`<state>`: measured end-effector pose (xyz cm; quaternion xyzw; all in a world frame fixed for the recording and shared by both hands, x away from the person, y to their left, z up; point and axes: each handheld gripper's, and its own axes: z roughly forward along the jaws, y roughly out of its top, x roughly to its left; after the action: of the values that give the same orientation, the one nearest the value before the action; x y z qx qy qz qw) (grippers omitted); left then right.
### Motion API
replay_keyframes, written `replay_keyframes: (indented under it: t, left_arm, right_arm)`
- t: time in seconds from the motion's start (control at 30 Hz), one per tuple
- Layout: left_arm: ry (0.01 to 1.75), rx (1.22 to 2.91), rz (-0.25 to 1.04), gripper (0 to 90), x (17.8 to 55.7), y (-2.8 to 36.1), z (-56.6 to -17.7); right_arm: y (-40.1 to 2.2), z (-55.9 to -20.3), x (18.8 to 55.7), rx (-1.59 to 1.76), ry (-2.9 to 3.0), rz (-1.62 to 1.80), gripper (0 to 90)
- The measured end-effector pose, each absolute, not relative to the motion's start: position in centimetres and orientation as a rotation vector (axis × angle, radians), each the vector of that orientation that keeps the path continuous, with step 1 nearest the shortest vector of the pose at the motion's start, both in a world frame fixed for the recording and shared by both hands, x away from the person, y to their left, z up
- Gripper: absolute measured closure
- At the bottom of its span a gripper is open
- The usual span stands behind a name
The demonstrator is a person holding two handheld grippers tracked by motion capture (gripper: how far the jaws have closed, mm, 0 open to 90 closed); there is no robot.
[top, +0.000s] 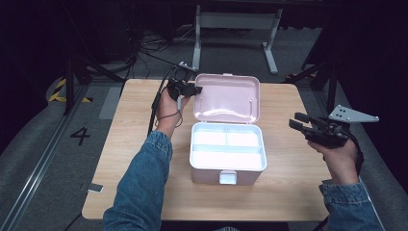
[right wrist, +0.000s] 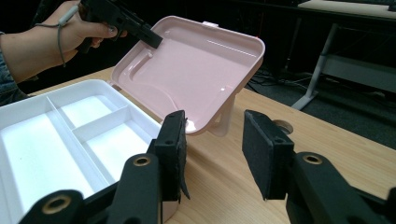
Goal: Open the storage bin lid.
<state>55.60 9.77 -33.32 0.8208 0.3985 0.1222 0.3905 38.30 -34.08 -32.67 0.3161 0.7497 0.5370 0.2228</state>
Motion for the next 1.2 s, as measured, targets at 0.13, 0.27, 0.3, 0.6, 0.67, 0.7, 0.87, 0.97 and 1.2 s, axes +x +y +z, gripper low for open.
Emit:
replay_keyframes:
  t: [0.13,0.27,0.3,0.6,0.67,0.7,0.87,0.97,1.2]
  left_arm:
    - [1.035,2.104,0.286,66.0,55.9,9.7,-33.9]
    - [1.055,2.134,0.288,64.9,56.1,9.5,-34.6]
    - [1.059,2.138,0.283,64.7,56.2,9.4,-34.8]
    - [1.120,2.209,0.219,64.3,57.2,9.0,-36.5]
    - [1.128,2.211,0.207,64.2,57.3,9.0,-36.9]
    - [1.132,2.211,0.193,64.2,57.4,9.1,-37.0]
    - [1.160,2.185,0.112,63.2,57.8,9.6,-37.8]
    - [1.148,2.182,0.132,62.6,57.6,9.7,-37.6]
    - [1.124,2.144,0.204,54.6,56.9,10.4,-36.4]
  right_arm:
    - [-34.0,-32.7,38.3,0.871,2.076,1.478,59.3]
    - [-33.8,-32.8,38.3,0.877,2.082,1.478,58.6]
    - [-33.8,-32.8,38.3,0.872,2.085,1.474,58.6]
    - [-33.8,-32.9,38.4,0.869,2.089,1.481,58.2]
    - [-33.8,-32.9,38.4,0.872,2.089,1.484,58.2]
    - [-33.8,-32.9,38.4,0.871,2.088,1.484,57.8]
    - [-33.8,-32.9,38.5,0.874,2.090,1.487,57.3]
    - [-33.8,-32.9,38.4,0.867,2.092,1.492,57.2]
    - [-33.7,-32.7,38.4,0.864,2.080,1.507,57.1]
